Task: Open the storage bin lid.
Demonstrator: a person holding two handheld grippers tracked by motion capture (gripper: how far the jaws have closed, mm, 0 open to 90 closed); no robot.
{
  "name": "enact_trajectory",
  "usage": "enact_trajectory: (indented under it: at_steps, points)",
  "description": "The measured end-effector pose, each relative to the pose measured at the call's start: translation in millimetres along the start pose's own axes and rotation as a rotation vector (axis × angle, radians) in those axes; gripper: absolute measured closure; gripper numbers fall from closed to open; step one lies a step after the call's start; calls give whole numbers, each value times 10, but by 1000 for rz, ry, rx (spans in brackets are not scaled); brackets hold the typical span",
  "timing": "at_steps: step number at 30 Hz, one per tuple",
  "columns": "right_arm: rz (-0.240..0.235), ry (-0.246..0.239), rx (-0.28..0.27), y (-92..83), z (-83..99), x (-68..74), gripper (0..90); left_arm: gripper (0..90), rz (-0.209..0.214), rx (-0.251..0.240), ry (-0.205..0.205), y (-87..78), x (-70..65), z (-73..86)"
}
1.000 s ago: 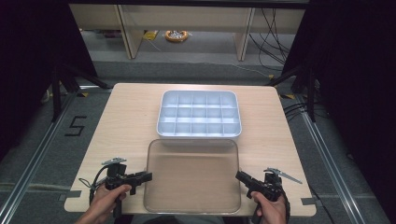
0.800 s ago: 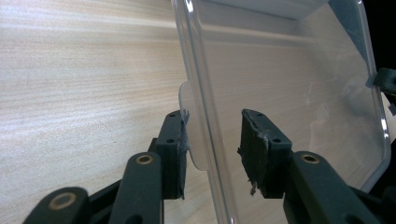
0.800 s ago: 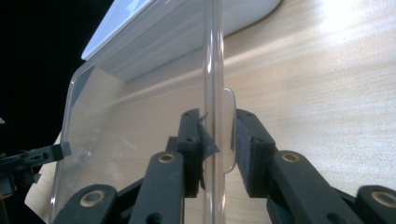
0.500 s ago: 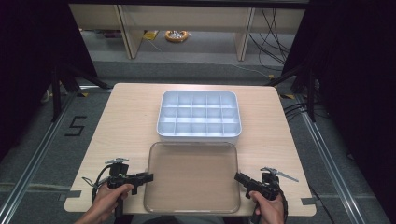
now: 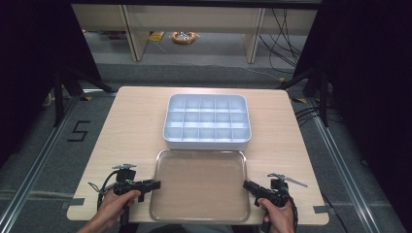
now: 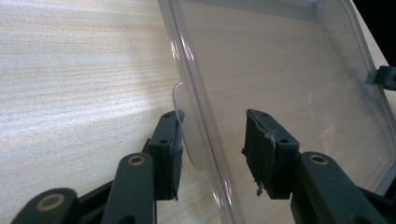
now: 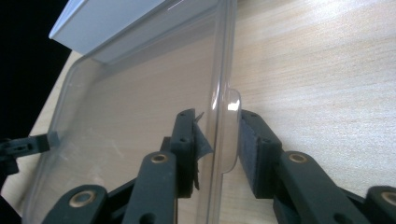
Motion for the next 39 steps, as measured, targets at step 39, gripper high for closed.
enact_trajectory:
  at_steps: [39]
  points:
    - [11,-117,-69,-87,-117,107,495,449,-42,-66,58,-124,13,-77]
Point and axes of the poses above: each handheld gripper's, and its own axes: y roughly forward along the jaws, z roughly out of its underside, x roughly to its left, the point moved 3 cm from there along y, roughly forward along the jaws, and after that the axes turned 9 degrees about y, right-handed, at the moved point
